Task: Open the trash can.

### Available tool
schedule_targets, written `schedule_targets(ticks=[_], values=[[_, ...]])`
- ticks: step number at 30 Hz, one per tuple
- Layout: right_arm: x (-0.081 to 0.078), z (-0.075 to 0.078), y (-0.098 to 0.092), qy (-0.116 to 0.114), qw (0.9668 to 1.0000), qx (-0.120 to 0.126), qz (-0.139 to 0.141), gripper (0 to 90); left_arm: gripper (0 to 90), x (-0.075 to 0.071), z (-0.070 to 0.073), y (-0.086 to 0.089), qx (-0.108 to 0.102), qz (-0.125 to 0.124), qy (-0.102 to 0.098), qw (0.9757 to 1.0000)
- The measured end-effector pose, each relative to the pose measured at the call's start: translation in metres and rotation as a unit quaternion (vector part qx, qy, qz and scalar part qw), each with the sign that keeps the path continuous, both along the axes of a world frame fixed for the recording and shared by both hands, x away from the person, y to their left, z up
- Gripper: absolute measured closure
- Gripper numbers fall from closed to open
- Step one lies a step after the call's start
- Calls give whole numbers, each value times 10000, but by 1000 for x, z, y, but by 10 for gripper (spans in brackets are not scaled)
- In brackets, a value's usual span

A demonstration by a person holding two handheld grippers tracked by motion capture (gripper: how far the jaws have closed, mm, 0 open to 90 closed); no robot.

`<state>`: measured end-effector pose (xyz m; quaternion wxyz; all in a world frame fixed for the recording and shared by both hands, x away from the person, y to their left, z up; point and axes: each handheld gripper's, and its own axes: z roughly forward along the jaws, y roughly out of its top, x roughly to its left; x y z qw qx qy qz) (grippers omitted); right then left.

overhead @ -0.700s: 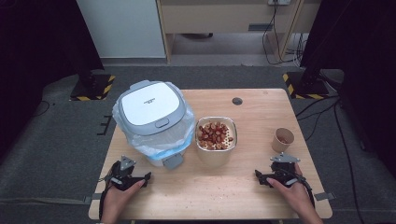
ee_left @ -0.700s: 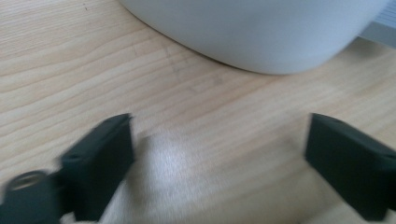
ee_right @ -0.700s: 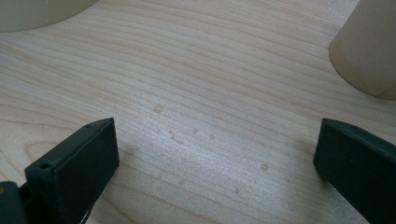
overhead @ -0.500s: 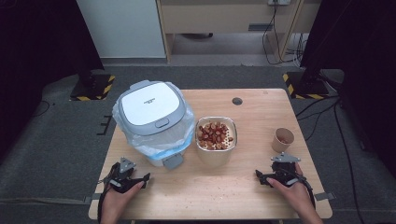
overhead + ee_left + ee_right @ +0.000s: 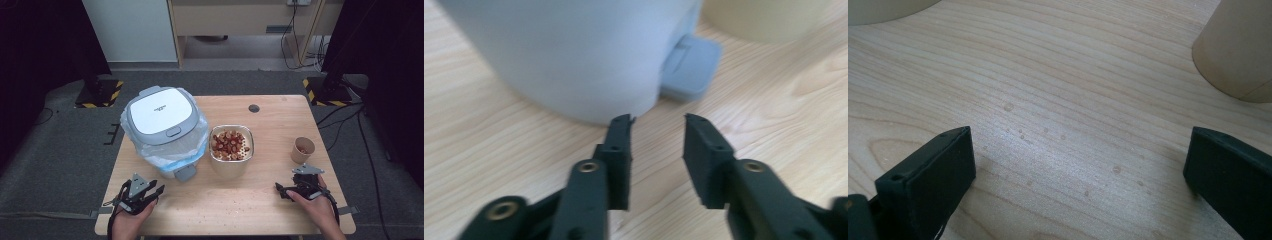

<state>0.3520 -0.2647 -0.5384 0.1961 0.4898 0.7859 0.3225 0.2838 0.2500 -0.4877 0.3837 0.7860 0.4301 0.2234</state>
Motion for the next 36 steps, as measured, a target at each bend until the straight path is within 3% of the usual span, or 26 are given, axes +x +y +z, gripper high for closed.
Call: schedule_targets(ticks=[7, 13, 18, 24, 25, 31, 36], values=[[-1, 0, -1, -5, 10000, -18, 8, 7, 794, 7, -2, -24, 177, -422, -51, 9989], [-1, 0, -1, -4, 10000, -20, -2, 7, 877, 22, -5, -42, 259, -511, -127, 9983], [-1, 0, -1, -18, 10000, -18, -5, 7, 894, 31, -10, -56, 325, -520, -67, 9981], [-1, 0, -1, -13, 10000, -6, -8, 7, 895, 43, -17, -71, 444, -521, -163, 9975], [-1, 0, -1, -14, 10000, -9, -9, 7, 895, 46, -18, -72, 552, -550, -202, 9968], [-1, 0, -1, -10, 10000, -10, -9, 7, 894, 53, -22, -77, 712, -491, -348, 9956], [-2, 0, -1, -1, 10000, 3, -12, 7, 893, 53, -25, -78, 813, -473, -333, 9950]])
